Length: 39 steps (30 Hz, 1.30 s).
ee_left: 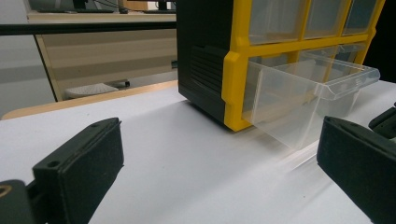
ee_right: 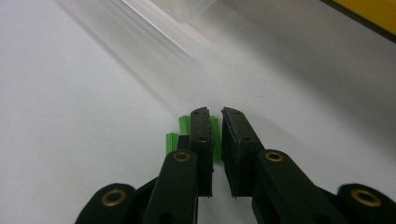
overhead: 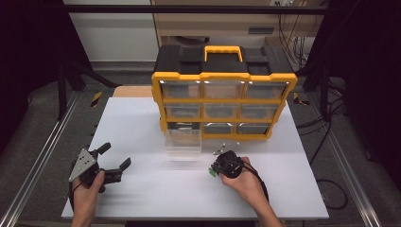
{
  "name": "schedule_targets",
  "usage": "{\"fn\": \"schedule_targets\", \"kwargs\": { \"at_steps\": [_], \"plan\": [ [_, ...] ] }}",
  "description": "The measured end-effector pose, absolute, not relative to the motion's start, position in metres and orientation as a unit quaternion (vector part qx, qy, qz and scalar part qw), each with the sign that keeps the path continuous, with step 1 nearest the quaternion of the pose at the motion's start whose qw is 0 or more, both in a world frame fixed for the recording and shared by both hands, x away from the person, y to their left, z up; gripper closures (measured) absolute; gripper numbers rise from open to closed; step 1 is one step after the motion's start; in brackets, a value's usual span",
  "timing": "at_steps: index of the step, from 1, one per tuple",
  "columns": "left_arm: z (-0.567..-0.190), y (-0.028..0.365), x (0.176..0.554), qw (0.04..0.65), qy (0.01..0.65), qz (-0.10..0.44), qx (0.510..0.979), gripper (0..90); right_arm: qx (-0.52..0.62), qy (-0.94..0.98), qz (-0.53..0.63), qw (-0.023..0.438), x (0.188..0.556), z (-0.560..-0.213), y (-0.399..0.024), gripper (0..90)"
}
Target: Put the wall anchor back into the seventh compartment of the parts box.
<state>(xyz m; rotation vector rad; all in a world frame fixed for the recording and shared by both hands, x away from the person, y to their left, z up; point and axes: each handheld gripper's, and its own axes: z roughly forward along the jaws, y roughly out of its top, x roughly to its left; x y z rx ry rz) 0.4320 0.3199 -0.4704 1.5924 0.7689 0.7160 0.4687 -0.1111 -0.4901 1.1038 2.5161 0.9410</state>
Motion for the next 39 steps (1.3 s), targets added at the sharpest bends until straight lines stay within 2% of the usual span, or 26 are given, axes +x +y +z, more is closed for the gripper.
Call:
{"fn": "schedule_targets", "kwargs": {
  "at_steps": [9,19,26,39],
  "plan": [
    [-0.470,0.320,0.432,0.578,0.328,0.306,0.682,0.3,0.378,0.859,0.324,0.121,0.467,-0.490,-0.111,84.2],
    [-0.471,0.320,0.432,0.578,0.330,0.307,0.681,0.3,0.387,0.822,0.399,0.126,0.465,-0.484,-0.127,84.2],
    [-0.470,0.321,0.431,0.577,0.330,0.309,0.680,0.4,0.375,0.792,0.459,0.145,0.460,-0.467,-0.130,84.2],
    [-0.469,0.323,0.431,0.580,0.333,0.312,0.675,0.4,0.363,0.772,0.495,0.164,0.459,-0.434,-0.128,84.2]
  ]
}}
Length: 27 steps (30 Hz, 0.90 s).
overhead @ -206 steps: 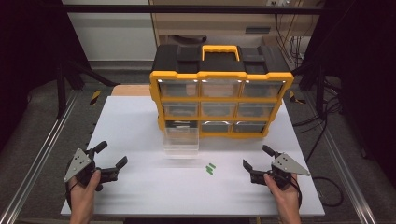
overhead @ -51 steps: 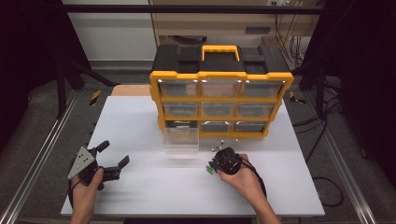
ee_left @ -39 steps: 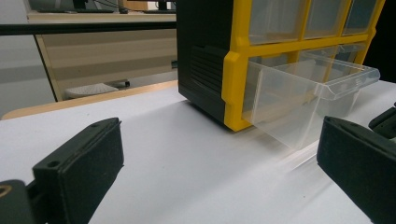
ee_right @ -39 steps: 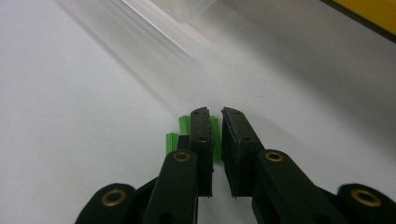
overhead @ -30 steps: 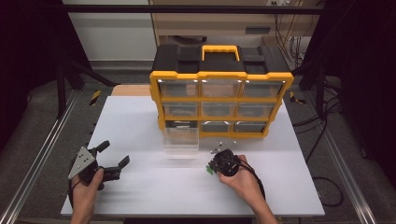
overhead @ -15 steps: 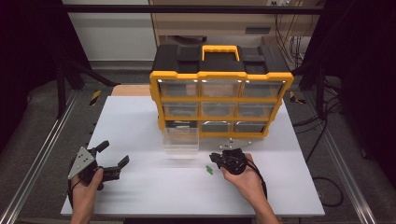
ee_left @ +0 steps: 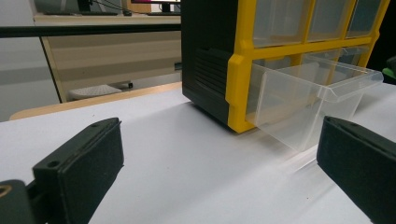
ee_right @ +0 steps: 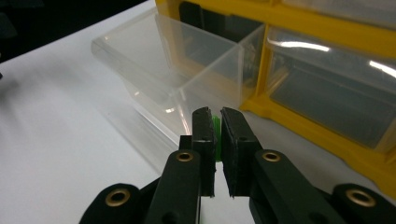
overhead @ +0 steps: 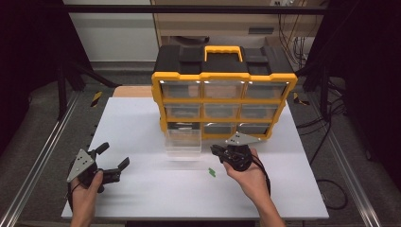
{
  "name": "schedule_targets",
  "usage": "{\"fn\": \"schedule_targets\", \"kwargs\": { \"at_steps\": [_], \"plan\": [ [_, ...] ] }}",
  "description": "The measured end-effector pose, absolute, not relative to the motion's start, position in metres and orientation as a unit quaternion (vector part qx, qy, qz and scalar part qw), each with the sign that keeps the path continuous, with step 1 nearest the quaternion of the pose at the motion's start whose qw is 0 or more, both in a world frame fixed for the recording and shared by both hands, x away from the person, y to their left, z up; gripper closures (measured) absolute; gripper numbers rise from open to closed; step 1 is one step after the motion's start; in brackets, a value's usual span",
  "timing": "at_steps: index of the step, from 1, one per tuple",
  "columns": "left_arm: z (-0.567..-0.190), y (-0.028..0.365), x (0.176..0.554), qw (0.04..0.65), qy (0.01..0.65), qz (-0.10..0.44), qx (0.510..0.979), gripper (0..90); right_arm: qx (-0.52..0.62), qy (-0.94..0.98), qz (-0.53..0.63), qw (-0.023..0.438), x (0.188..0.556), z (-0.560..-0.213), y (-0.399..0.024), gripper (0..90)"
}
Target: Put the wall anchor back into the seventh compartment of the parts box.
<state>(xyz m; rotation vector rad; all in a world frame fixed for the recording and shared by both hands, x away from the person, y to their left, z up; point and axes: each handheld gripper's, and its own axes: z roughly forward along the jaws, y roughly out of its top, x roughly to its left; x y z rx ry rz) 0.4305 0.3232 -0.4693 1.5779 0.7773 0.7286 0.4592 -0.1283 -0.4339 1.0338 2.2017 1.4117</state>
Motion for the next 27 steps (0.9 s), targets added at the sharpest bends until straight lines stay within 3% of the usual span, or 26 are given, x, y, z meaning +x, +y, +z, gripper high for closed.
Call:
{"fn": "schedule_targets", "kwargs": {
  "at_steps": [14,27],
  "plan": [
    [-0.469,0.325,0.430,0.581,0.334,0.312,0.673,0.4,0.342,0.757,0.526,0.183,0.466,-0.396,-0.110,84.2],
    [-0.468,0.326,0.431,0.585,0.335,0.311,0.670,0.4,0.328,0.767,0.517,0.189,0.477,-0.383,-0.085,84.2]
  ]
}}
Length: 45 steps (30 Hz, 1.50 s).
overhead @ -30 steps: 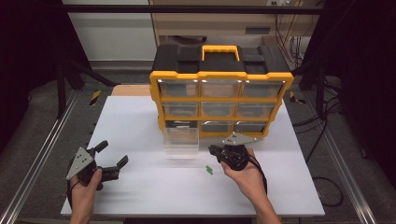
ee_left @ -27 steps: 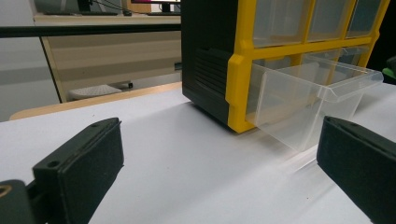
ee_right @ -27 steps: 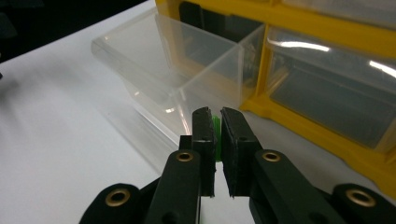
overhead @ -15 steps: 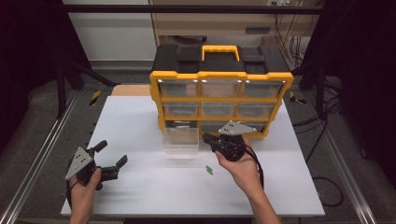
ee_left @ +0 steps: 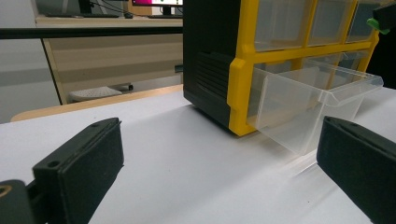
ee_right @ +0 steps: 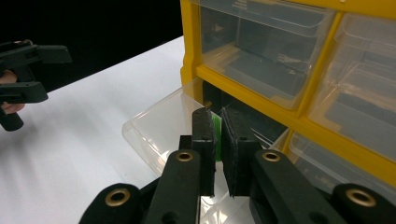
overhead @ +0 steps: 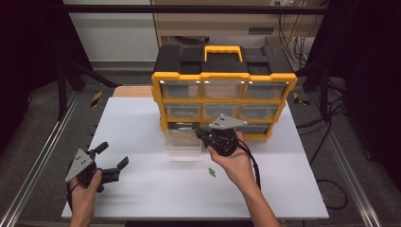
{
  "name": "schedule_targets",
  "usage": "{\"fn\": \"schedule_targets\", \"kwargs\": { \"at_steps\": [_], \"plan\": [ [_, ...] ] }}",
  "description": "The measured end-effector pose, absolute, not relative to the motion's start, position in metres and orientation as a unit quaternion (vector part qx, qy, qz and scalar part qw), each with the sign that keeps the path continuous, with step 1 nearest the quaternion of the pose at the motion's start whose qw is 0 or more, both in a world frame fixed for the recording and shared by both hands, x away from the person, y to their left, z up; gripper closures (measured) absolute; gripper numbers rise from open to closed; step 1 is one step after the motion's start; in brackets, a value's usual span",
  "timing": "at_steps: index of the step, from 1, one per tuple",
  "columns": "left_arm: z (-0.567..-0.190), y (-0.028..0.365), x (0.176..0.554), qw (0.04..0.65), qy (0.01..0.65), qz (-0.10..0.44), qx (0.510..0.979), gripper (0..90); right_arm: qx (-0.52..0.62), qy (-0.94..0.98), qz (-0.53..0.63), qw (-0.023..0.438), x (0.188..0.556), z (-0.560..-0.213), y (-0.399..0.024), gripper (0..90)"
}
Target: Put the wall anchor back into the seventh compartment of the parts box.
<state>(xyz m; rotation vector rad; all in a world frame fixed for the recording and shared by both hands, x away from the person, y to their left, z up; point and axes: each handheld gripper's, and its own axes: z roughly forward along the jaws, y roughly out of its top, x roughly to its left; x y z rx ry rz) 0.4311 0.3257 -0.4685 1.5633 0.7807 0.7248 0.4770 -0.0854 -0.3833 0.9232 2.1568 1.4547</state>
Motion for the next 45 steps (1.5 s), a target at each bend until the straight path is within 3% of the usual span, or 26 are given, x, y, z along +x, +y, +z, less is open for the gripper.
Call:
{"fn": "schedule_targets", "kwargs": {
  "at_steps": [45],
  "plan": [
    [-0.468,0.328,0.432,0.589,0.337,0.310,0.666,0.5,0.321,0.800,0.469,0.191,0.492,-0.386,-0.051,84.1]
  ]
}}
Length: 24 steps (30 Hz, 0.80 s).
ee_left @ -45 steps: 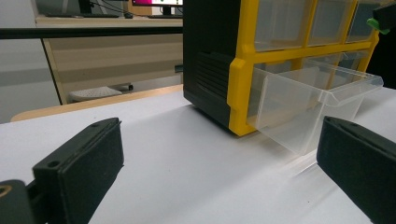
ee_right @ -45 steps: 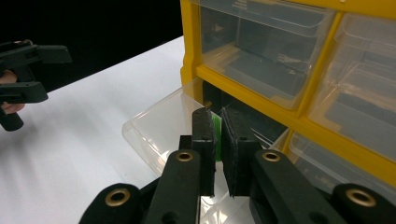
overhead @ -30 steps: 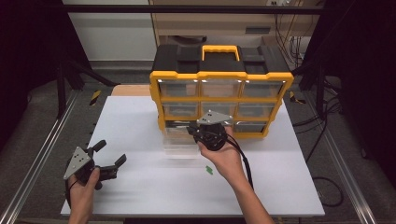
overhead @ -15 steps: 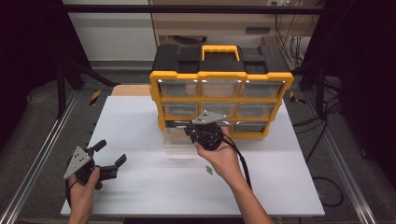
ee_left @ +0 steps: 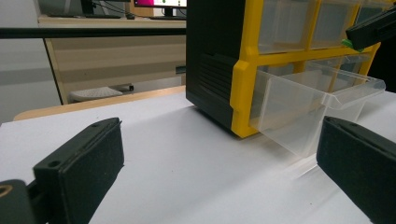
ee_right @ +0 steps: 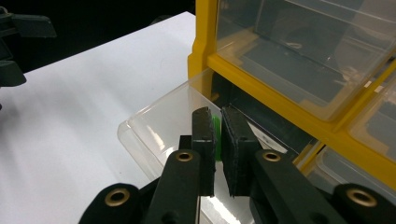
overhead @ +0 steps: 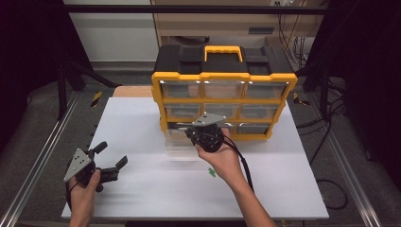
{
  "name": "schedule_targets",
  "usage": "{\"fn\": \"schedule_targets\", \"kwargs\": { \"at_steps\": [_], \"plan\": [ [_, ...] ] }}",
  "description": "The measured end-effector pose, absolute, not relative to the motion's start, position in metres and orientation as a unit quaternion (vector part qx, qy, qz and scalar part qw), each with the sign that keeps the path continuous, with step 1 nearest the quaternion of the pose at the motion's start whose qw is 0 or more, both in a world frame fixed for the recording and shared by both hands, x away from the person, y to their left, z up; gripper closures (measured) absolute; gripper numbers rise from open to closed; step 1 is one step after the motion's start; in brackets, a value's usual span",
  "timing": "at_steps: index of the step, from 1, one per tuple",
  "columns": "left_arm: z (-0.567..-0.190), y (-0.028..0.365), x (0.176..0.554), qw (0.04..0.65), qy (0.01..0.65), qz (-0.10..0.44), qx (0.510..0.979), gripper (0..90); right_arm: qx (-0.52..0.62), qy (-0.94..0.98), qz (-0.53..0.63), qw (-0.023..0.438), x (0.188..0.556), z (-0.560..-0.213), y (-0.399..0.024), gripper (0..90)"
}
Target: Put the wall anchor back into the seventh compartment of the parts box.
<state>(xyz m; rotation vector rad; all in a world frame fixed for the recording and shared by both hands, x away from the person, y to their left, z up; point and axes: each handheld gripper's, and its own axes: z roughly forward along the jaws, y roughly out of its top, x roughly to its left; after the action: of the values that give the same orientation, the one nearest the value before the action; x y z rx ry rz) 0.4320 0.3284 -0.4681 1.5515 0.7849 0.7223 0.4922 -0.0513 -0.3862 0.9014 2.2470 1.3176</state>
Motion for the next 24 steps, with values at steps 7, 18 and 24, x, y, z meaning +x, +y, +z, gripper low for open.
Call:
{"fn": "schedule_targets", "kwargs": {
  "at_steps": [7,18,24],
  "plan": [
    [-0.468,0.329,0.432,0.589,0.338,0.310,0.665,0.5,0.326,0.808,0.453,0.188,0.498,-0.391,-0.048,84.1],
    [-0.468,0.329,0.432,0.589,0.339,0.310,0.665,0.5,0.333,0.822,0.429,0.173,0.504,-0.400,-0.040,78.7],
    [-0.468,0.330,0.432,0.588,0.340,0.311,0.665,0.5,0.333,0.810,0.441,0.196,0.497,-0.394,-0.043,54.2]
  ]
}}
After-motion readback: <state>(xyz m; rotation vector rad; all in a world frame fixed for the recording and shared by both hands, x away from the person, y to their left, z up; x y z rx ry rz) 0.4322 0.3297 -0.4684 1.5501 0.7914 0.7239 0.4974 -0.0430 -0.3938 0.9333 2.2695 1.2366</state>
